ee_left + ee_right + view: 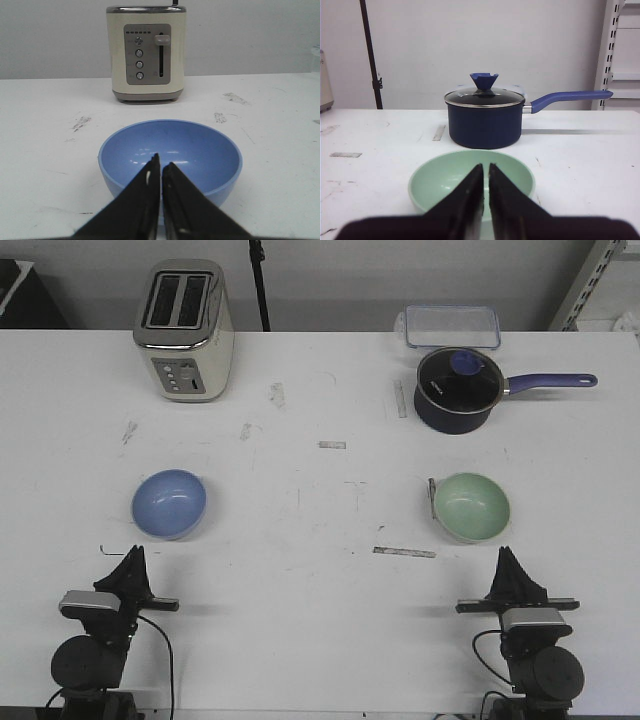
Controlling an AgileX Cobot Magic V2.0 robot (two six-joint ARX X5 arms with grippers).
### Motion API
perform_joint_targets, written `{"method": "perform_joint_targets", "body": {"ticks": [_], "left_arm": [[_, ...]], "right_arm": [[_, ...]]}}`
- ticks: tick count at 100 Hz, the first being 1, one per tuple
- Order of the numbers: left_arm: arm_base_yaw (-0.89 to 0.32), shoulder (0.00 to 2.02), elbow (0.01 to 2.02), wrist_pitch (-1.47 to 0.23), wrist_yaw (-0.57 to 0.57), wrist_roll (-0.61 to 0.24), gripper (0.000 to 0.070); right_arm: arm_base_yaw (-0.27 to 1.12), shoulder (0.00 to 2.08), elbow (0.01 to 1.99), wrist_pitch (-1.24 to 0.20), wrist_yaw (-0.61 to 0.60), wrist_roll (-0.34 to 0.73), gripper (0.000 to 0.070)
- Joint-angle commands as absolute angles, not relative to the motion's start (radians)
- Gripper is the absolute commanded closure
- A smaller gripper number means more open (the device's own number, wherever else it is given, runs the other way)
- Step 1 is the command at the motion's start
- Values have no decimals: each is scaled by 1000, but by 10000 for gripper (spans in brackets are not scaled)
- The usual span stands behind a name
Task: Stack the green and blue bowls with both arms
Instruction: 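Reach the right gripper forward toward the pale green bowl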
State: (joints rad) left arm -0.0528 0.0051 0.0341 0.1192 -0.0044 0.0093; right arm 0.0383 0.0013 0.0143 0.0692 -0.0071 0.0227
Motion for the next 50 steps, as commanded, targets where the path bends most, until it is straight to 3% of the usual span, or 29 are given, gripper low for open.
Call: {"method": "perform_joint_targets", "body": {"ticks": [1, 24, 50], "left_arm": [[-52, 3, 12, 132, -9, 14, 699], [-52, 3, 12, 132, -9, 14, 699], [-52, 3, 12, 132, -9, 14, 698]], "right_arm": [[39, 1, 12, 82, -6, 19, 691], [39, 1, 13, 82, -6, 80, 691], [39, 8, 84, 68, -2, 37, 691]]}}
